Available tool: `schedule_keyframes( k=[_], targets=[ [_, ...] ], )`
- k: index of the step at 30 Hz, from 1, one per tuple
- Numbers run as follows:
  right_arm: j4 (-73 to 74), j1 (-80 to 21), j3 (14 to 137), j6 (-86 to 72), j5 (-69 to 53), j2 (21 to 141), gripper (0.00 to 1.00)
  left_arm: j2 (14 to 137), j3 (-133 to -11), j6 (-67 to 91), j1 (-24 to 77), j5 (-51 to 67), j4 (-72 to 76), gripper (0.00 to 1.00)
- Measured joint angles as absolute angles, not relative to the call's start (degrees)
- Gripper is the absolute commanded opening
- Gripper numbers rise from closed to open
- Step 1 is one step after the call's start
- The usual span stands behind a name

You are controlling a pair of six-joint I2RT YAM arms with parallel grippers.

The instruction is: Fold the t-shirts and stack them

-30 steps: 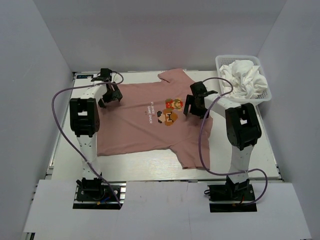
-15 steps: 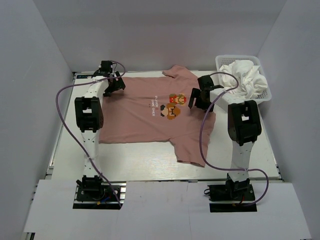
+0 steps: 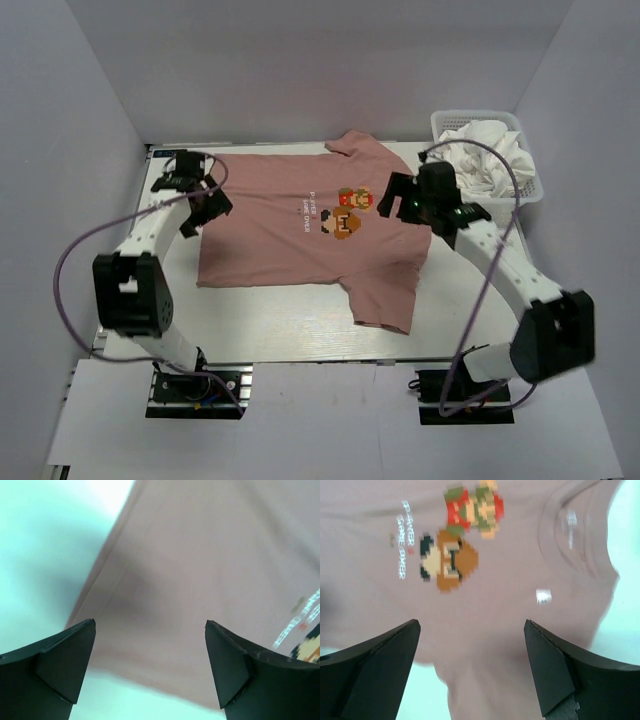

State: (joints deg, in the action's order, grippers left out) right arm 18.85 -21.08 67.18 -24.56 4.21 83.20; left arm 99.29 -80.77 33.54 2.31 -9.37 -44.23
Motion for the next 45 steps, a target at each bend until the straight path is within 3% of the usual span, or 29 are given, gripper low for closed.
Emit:
schedule_keyframes(
  k=[3,6,8,15,19,20,22,23,31,42,45],
  targets=[
    [18.6,-21.8,56.9,-26.0,4.1,72.9,0.90,88.1,-68.8,39.4,2.0,-12.3,-45.8,1.00],
    [22.2,-22.6,50.2,-26.8,4.3,66.0,0.90,84.6,-60.7,44.5,1.0,-14.7,-47.4,1.00],
    [25.4,-23.3,47.2,-27.4,4.3,61.7,0.90,85.5,-57.3,47.0,0.3,-15.2,-48.1,0.92],
    [34.8,-25.5,40.9,-30.1,3.0,49.6,0.90,86.4,-49.8,51.6,-2.2,-15.1,-46.5,0.78],
    [38.3,-26.7,39.7,-30.7,2.2,49.3,0.90,87.7,-49.2,52.9,-3.1,-15.0,-44.4,0.48],
    [38.9,-27.1,39.1,-30.7,2.1,49.4,0.90,88.0,-49.2,53.0,-3.3,-14.9,-43.8,0.30],
    [40.0,-28.2,37.5,-30.7,0.7,50.0,0.90,88.6,-49.2,53.2,-3.4,-14.5,-42.8,0.13],
    [40.7,-28.6,37.0,-30.8,-0.1,50.4,0.90,88.8,-49.1,53.5,-3.4,-14.4,-42.3,0.00],
    [40.4,-37.2,32.2,-33.0,-1.6,56.2,0.90,88.8,-48.8,53.2,-3.4,-13.9,-41.1,0.00],
    [37.1,-49.1,39.6,-30.9,10.2,70.6,0.90,88.7,-48.8,53.0,-3.6,-13.9,-41.3,0.00],
    [36.0,-50.6,39.5,-30.3,12.3,73.4,0.78,88.7,-48.8,53.1,-3.6,-13.9,-41.3,0.00]
  ],
)
